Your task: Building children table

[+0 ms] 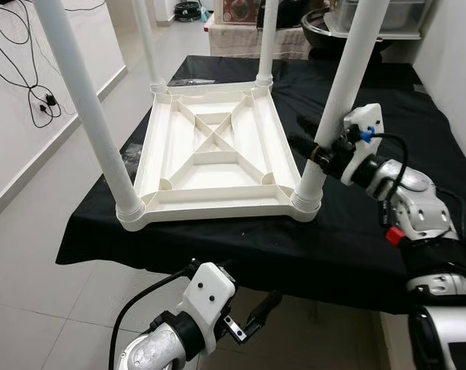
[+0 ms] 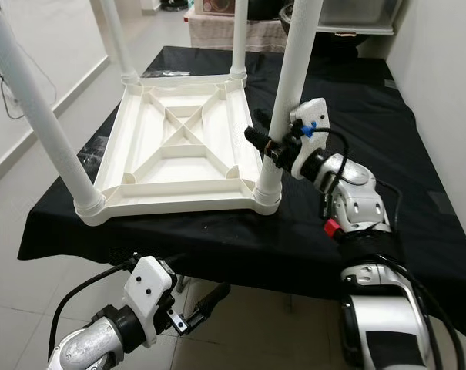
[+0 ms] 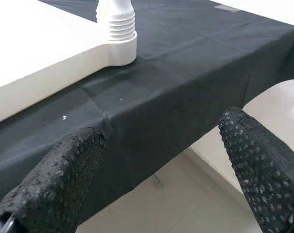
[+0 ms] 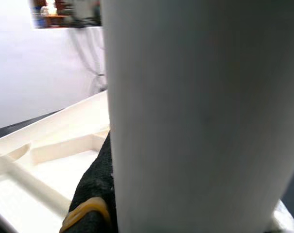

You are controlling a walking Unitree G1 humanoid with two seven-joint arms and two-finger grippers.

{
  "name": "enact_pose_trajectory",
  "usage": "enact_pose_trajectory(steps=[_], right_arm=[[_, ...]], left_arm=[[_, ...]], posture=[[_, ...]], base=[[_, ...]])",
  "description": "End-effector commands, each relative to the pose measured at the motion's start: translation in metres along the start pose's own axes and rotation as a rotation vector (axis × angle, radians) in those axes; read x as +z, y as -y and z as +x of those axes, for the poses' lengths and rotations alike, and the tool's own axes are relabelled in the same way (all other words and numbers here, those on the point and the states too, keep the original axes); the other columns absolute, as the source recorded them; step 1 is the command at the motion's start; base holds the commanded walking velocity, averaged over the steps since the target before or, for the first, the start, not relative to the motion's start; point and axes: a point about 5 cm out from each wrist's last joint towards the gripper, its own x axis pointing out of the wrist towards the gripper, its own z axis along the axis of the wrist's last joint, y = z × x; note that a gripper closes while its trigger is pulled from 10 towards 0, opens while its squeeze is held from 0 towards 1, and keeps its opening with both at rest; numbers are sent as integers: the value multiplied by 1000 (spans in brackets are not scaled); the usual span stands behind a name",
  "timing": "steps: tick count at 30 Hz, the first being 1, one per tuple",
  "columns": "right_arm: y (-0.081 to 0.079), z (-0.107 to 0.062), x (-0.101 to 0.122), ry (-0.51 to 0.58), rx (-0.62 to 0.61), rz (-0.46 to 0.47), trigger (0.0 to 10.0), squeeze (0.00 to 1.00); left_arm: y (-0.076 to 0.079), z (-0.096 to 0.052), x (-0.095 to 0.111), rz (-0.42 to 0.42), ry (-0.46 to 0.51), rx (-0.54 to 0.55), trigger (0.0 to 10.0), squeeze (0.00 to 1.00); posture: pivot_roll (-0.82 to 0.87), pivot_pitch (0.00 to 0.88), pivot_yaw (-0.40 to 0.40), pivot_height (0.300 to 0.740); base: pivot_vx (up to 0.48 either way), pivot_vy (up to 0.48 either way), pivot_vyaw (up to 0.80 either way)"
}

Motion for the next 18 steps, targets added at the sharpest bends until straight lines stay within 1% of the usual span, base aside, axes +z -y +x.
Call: enact_pose_trajectory(steps=[1, 2, 3, 4, 5, 6, 7, 8, 9, 10, 12, 13, 14, 15, 16, 17, 18], right_arm=[[6, -6, -28, -125, -86, 30, 10000, 0], [6, -6, -28, -134, -101, 31, 10000, 0], [8, -3, -29, -137, -168, 23, 10000, 0], [8, -3, -29, -137, -168, 23, 10000, 0], [10, -2, -29, -138, -234, 43, 10000, 0], [10, -2, -29, -138, -234, 43, 10000, 0], [12, 0, -29, -138, -297, 23, 10000, 0], [12, 0, -29, -138, -297, 23, 10000, 0], [13, 2, -29, -144, -374, 17, 10000, 0], [13, 2, -29, -144, -374, 17, 10000, 0], [14, 3, -29, -151, -527, 18, 10000, 0], [14, 4, -29, -152, -575, 22, 10000, 0], [13, 4, -29, -144, -633, 9, 10000, 0], [13, 4, -29, -144, -633, 9, 10000, 0], [12, 3, -28, -138, -666, -2, 10000, 0], [8, 5, -28, -139, -677, -17, 10000, 0], [4, 7, -31, -146, -722, 20, 10000, 0]], left_arm=[[0, -2, -7, 5, -30, 2, 10000, 0], [0, -2, -7, 5, -29, 3, 10000, 0], [0, -1, -7, 6, -28, 3, 10000, 0], [0, -1, -7, 6, -28, 3, 10000, 0], [0, -1, -6, 6, -28, 3, 10000, 0], [0, -1, -6, 6, -28, 3, 10000, 0], [0, -1, -7, 5, -27, 3, 10000, 0], [0, -1, -7, 5, -27, 3, 10000, 0], [0, 0, -7, 6, -27, 3, 10000, 0], [0, 0, -7, 6, -27, 3, 10000, 0], [-1, 0, -6, 7, -26, 4, 10000, 0], [-1, 0, -6, 7, -26, 5, 10000, 0], [-1, 0, -6, 7, -25, 5, 10000, 0], [-1, 0, -6, 7, -25, 5, 10000, 0], [-1, 0, -6, 7, -25, 5, 10000, 0], [-1, 0, -6, 6, -25, 6, 10000, 0], [-1, 0, -7, 6, -26, 5, 10000, 0]], posture=[[86, 145, 30, 740], [86, 145, 30, 740], [83, 143, 28, 740], [83, 143, 28, 740], [84, 141, 27, 740], [84, 141, 27, 740], [84, 142, 27, 740], [84, 142, 27, 740], [85, 143, 24, 740], [85, 143, 24, 740], [85, 146, 23, 740], [85, 146, 23, 740], [84, 148, 22, 740], [84, 148, 22, 740], [84, 148, 22, 740], [84, 149, 24, 740], [83, 148, 21, 740]], base=[[0, 0, 0], [0, 0, 0], [0, 0, 0], [0, 0, 0], [0, 0, 0], [0, 0, 0], [0, 0, 0], [0, 0, 0], [0, 0, 0], [0, 0, 0], [0, 0, 0], [0, 0, 0], [0, 0, 0], [0, 0, 0], [0, 0, 0], [0, 0, 0], [0, 0, 0]])
